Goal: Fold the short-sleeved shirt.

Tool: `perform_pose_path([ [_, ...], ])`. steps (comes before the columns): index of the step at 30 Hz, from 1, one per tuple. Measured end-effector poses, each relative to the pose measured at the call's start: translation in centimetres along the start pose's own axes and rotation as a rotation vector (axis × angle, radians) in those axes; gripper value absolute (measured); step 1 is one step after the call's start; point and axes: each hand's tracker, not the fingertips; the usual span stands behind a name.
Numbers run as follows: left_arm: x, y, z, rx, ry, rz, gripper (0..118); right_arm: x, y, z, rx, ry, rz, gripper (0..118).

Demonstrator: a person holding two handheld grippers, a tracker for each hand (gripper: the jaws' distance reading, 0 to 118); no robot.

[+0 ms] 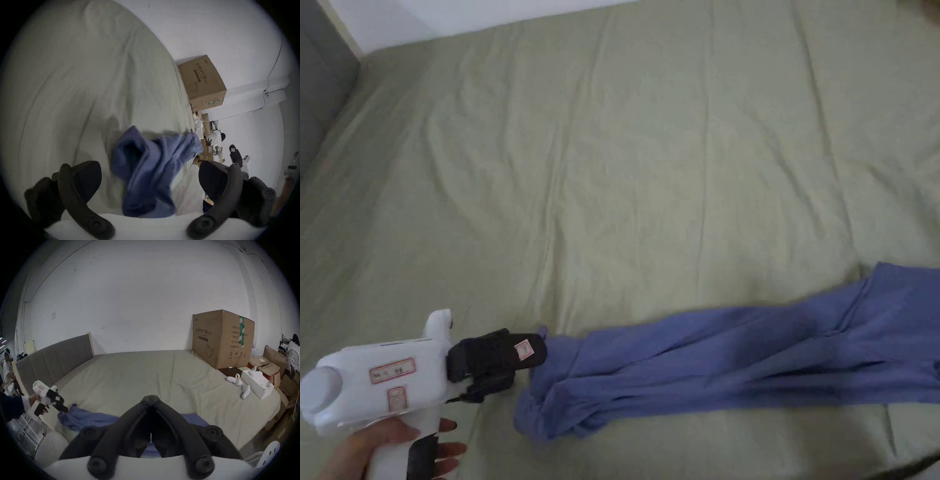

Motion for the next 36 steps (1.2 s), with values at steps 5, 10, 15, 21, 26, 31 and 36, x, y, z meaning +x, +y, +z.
perform_pose_path([
  [5,-0.6,-0.3,-2.7,-0.042,-0.053,-0.048,118,-1.6,-0.1,-1.0,-0.028,0.046,0.026,0],
  [10,0.9,-1.0,-5.0,0.007,-0.126,0.012,28,-2.3,-0.3,-1.9,-0.045,0.077,0.036,0],
  [15,-2.1,-0.9,-5.8,0.023,-0.077,0.116,4,-2.6,-0.1,-2.2,-0.058,0.072,0.058,0],
  [21,-0.6,-0.9,-1.8,0.042,-0.017,0.098,4,-1.8,0.3,-2.1,-0.050,0.069,0.037,0],
  [26,0.4,0.2,3.5,0.079,0.186,0.066,4,-0.7,0.9,-1.2,-0.011,0.062,0.010,0],
  [31,2.6,1.6,8.6,0.169,0.462,0.101,4,1.8,0.3,-0.5,0.030,0.038,-0.036,0],
  [36,8.8,1.6,5.6,0.132,0.594,0.046,4,3.7,0.4,0.1,0.064,0.009,-0.084,0],
])
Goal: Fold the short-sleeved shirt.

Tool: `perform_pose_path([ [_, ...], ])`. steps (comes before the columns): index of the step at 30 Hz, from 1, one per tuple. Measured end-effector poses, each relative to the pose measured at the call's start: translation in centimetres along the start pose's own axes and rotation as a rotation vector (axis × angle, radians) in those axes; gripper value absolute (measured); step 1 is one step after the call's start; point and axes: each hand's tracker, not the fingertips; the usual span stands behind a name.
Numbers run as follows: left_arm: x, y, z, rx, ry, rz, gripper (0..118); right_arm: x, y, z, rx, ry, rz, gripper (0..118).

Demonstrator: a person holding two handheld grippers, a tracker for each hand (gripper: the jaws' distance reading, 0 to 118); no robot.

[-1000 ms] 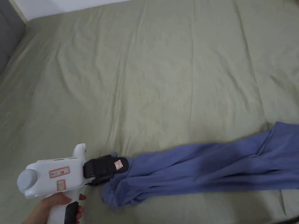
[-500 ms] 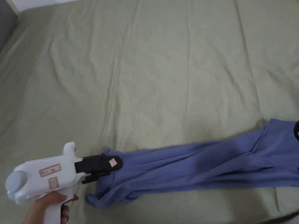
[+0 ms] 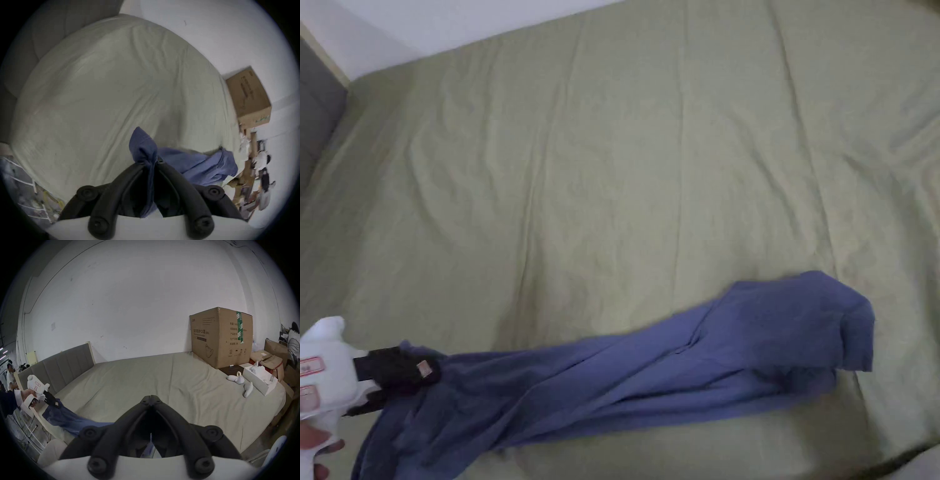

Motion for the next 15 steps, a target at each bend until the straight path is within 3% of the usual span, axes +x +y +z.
perform_pose_path([
  [1,2.2,-0.3,-0.3,0.007,0.045,-0.058,4,0.3,0.1,0.2,0.007,-0.005,-0.008,0],
  [7,14.2,-2.3,-6.5,-0.143,-0.109,-0.250,4,1.8,0.8,1.5,0.036,-0.027,-0.022,0],
  [12,20.7,-4.7,-12.1,-0.278,-0.301,-0.225,4,2.9,0.6,3.0,0.044,-0.053,-0.028,0],
  [15,21.4,-5.7,-14.2,-0.282,-0.211,-0.240,4,3.5,0.4,3.4,0.027,-0.076,-0.030,0],
])
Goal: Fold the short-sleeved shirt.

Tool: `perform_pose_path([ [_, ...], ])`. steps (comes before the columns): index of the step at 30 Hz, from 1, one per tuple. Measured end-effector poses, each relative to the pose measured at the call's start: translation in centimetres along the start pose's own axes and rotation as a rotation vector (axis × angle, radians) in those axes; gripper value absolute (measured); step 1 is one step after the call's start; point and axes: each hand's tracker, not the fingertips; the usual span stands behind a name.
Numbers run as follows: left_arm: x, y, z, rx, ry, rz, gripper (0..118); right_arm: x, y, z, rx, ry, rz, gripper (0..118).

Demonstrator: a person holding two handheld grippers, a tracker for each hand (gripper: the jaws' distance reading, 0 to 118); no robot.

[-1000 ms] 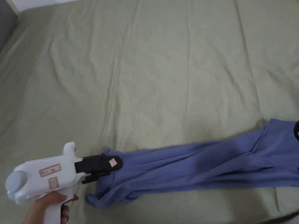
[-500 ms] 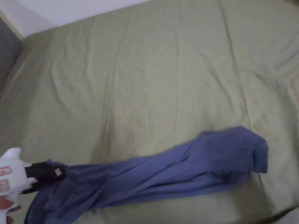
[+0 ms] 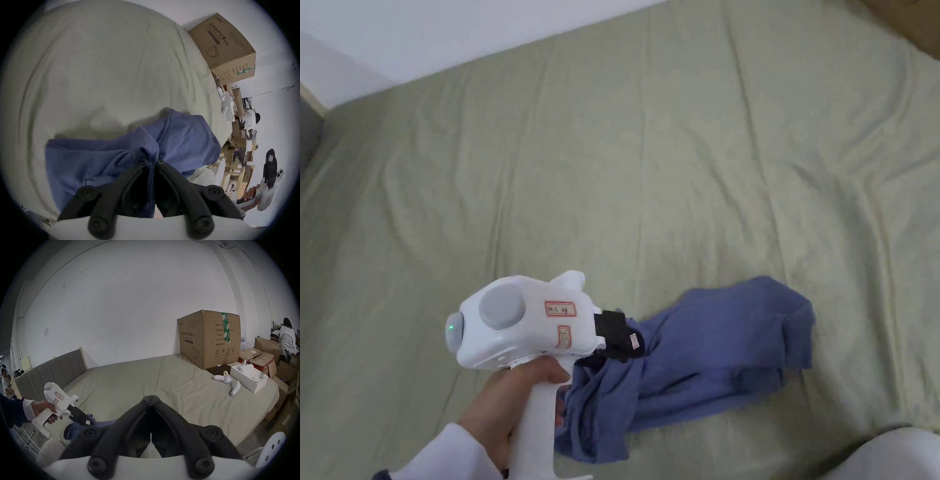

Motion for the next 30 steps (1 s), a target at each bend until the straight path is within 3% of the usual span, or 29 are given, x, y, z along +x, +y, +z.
perform_pose_path([
  [2,-0.5,-0.3,-0.2,0.011,0.007,0.015,7,0.2,-0.2,0.2,-0.008,-0.010,0.006,0],
  [3,-0.9,-0.4,0.4,0.053,0.008,0.000,16,0.3,-0.2,0.4,-0.012,-0.014,0.011,0],
  [5,-1.4,-0.9,2.4,0.133,-0.070,-0.009,101,0.4,-0.2,0.6,-0.017,-0.015,0.015,0],
  [6,-1.3,-1.3,4.0,0.167,-0.095,-0.015,118,0.5,-0.2,0.7,-0.017,-0.014,0.017,0],
  [7,-1.3,-2.1,5.9,0.231,-0.102,-0.027,111,0.4,-0.2,0.7,-0.018,-0.013,0.018,0],
  [8,-0.9,-2.7,8.0,0.292,-0.098,-0.040,111,0.4,-0.2,0.7,-0.018,-0.012,0.021,0],
  [10,-0.4,-4.6,11.1,0.365,0.016,-0.108,114,0.3,-0.1,0.8,-0.014,-0.009,0.024,0],
  [12,0.0,-5.2,13.5,0.400,0.198,-0.163,108,0.0,0.1,0.8,-0.008,-0.001,0.026,0],
  [13,0.2,-5.8,13.3,0.391,0.324,-0.196,84,-0.3,0.2,0.9,-0.006,0.003,0.029,0],
  [15,0.7,-6.6,11.2,0.377,0.497,-0.226,0,-0.6,0.3,0.9,-0.001,0.014,0.033,0],
  [17,-1.2,-5.5,7.7,0.309,0.531,-0.227,0,-0.9,0.4,0.9,0.003,0.023,0.033,0],
  [19,-1.1,-4.9,3.4,0.158,0.408,-0.190,0,-1.0,0.5,0.8,0.002,0.030,0.031,0],
  [21,0.1,-5.2,-0.2,0.117,0.422,-0.222,0,-1.0,0.5,0.9,-0.004,0.028,0.036,0],
  [25,4.0,-6.5,-2.5,0.135,0.445,-0.278,0,-0.6,0.3,0.9,-0.027,0.007,0.051,0],
  [30,7.3,-6.8,-3.9,0.127,0.315,-0.308,0,0.1,-0.1,0.2,-0.055,-0.012,0.055,0],
])
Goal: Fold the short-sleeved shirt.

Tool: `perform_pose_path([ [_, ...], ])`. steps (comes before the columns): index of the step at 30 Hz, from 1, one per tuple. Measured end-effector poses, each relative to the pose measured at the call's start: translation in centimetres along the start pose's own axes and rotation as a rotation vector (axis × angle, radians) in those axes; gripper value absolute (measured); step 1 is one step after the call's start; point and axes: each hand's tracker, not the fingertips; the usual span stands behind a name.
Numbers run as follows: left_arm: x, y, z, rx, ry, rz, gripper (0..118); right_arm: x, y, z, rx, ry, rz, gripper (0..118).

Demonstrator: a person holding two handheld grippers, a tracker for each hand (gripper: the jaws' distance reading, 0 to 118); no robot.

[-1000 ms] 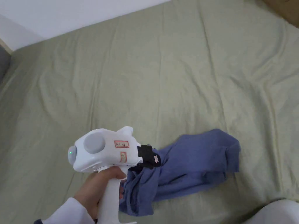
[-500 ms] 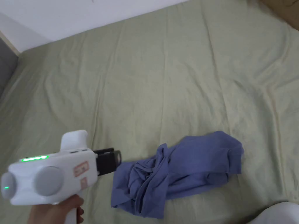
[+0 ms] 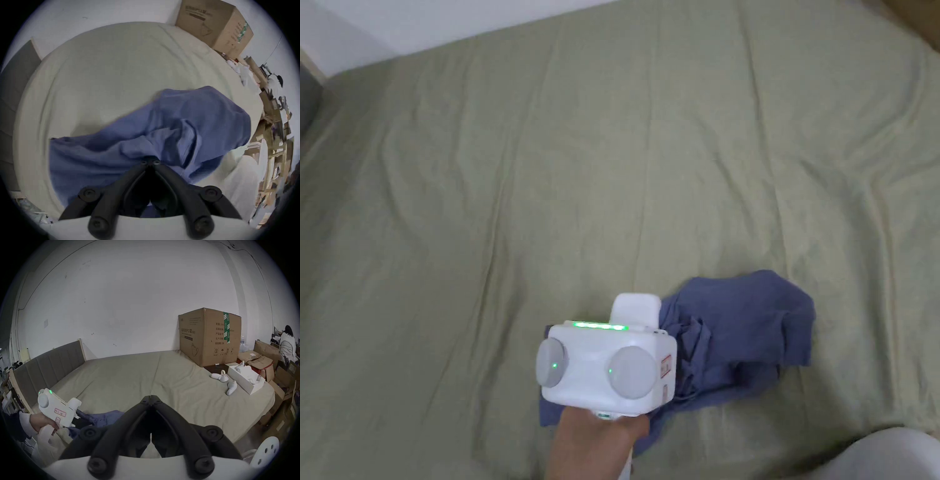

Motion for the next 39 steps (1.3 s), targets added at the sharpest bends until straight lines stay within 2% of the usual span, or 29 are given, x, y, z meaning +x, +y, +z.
perform_pose_path([
  [3,0.4,0.8,0.3,0.012,-0.042,0.019,0,0.1,0.3,-0.1,0.007,-0.005,-0.015,0],
  [4,0.1,0.9,1.3,0.044,-0.093,0.012,0,0.1,0.5,0.0,0.013,-0.004,-0.020,0],
  [7,-2.5,1.3,5.2,0.104,-0.303,0.129,0,0.1,0.9,0.2,0.019,0.010,-0.026,0],
  [10,-6.3,1.2,9.8,0.206,-0.261,0.136,0,-0.3,1.1,0.4,0.022,0.010,-0.003,0],
  [13,-11.2,0.3,13.7,0.274,-0.324,0.188,0,-0.7,1.2,0.6,0.023,0.027,-0.007,0],
  [16,-16.3,-1.1,15.3,0.239,-0.462,0.211,0,-1.4,1.2,0.5,0.017,0.038,0.002,0],
  [18,-18.2,-2.1,14.7,0.195,-0.550,0.215,0,-1.8,1.4,0.4,0.016,0.052,0.006,0],
  [19,-19.4,-2.8,13.7,0.184,-0.641,0.219,0,-2.1,1.4,0.3,0.018,0.063,0.007,0],
  [20,-20.1,-3.2,12.8,0.169,-0.677,0.261,0,-2.4,1.5,0.2,0.019,0.071,0.007,0],
  [21,-20.9,-3.6,11.9,0.156,-0.694,0.283,13,-2.8,1.6,0.2,0.018,0.074,0.013,0],
  [22,-21.2,-3.7,11.1,0.163,-0.647,0.259,79,-3.1,1.7,0.1,0.019,0.079,0.021,0],
  [23,-21.2,-3.5,10.2,0.112,-0.560,0.220,118,-3.4,1.8,0.1,0.020,0.083,0.027,0],
  [24,-21.9,-3.4,9.1,0.162,-0.550,0.199,109,-3.6,1.9,0.2,0.017,0.085,0.043,0],
  [25,-22.5,-3.1,8.0,0.127,-0.532,0.186,106,-3.9,1.9,0.3,0.019,0.090,0.052,0],
  [27,-23.8,-2.8,6.6,0.098,-0.544,0.269,116,-4.1,2.1,0.2,0.013,0.102,0.059,0],
  [28,-24.4,-2.7,5.2,0.084,-0.601,0.313,118,-4.3,2.0,0.1,0.011,0.103,0.064,0],
  [32,-25.4,-2.2,1.4,0.056,-0.733,0.462,118,-4.9,2.0,-0.6,-0.003,0.112,0.076,0],
  [36,-24.5,-2.5,-1.8,-0.047,-0.685,0.377,118,-5.4,2.0,-1.3,-0.015,0.131,0.085,0],
  [39,-26.0,-2.4,-3.2,0.001,-0.839,0.374,118,-5.7,2.0,-2.0,-0.019,0.151,0.089,0],
])
